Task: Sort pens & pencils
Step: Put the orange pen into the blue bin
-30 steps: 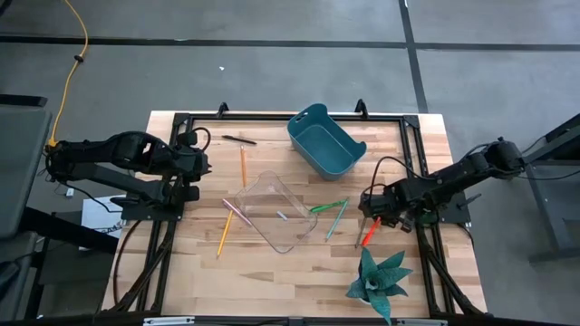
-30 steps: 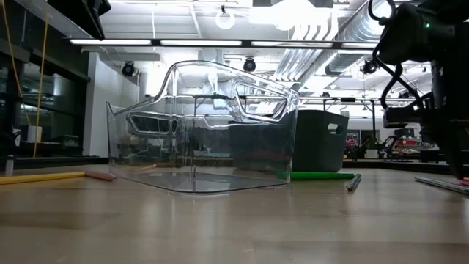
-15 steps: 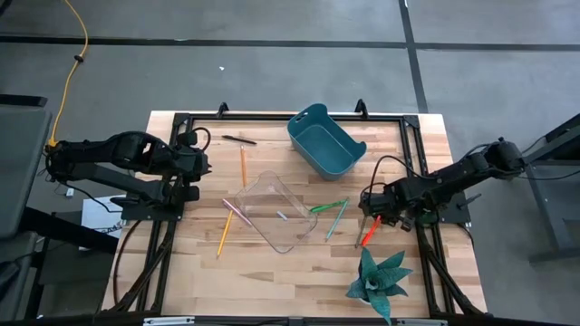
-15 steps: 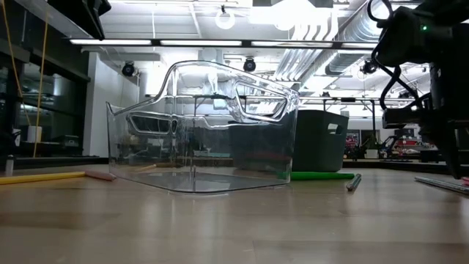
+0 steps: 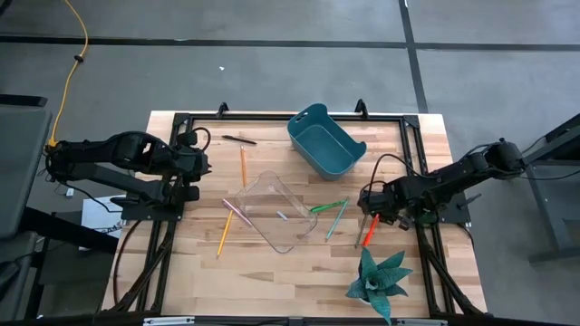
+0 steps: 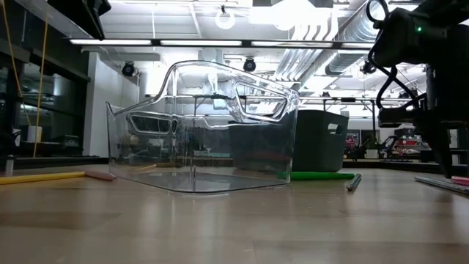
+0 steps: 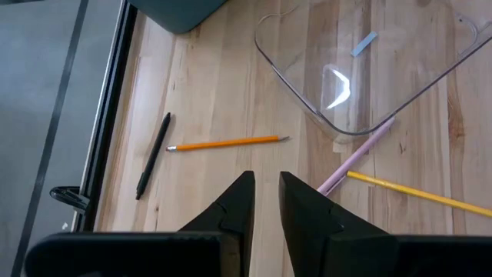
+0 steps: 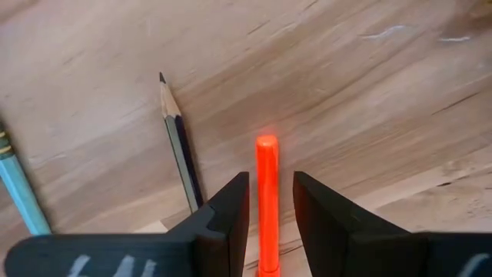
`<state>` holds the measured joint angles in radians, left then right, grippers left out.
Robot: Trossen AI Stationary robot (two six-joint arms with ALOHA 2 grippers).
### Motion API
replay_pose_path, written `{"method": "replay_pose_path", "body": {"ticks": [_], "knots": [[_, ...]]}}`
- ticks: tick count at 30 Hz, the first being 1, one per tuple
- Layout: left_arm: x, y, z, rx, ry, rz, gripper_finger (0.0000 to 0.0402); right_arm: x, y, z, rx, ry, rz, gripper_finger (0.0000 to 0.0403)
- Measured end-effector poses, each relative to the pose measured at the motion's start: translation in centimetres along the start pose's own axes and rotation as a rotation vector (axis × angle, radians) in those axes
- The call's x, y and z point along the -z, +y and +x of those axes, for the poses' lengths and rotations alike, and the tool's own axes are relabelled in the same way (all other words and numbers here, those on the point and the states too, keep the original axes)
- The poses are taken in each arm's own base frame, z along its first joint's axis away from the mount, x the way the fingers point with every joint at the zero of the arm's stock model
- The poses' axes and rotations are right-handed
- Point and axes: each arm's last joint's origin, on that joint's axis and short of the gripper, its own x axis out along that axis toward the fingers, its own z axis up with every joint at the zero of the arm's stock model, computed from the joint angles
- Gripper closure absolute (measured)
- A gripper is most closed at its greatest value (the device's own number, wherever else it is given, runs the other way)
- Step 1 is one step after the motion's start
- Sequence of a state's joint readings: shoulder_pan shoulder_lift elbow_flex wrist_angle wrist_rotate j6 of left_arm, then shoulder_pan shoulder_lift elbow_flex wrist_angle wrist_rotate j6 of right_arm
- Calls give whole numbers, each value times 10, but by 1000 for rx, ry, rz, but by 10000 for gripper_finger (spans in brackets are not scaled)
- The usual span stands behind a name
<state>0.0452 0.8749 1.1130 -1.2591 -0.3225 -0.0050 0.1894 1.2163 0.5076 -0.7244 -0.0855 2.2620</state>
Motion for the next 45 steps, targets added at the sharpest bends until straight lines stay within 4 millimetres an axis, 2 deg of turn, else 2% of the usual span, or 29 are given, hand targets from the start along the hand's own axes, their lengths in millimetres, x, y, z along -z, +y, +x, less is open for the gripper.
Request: {"method": "replay_pose_path", "body": {"ticks": [45], "knots": [[0,0,0,0,0,0,350,0,-2,0,34,12,-15,308]]}}
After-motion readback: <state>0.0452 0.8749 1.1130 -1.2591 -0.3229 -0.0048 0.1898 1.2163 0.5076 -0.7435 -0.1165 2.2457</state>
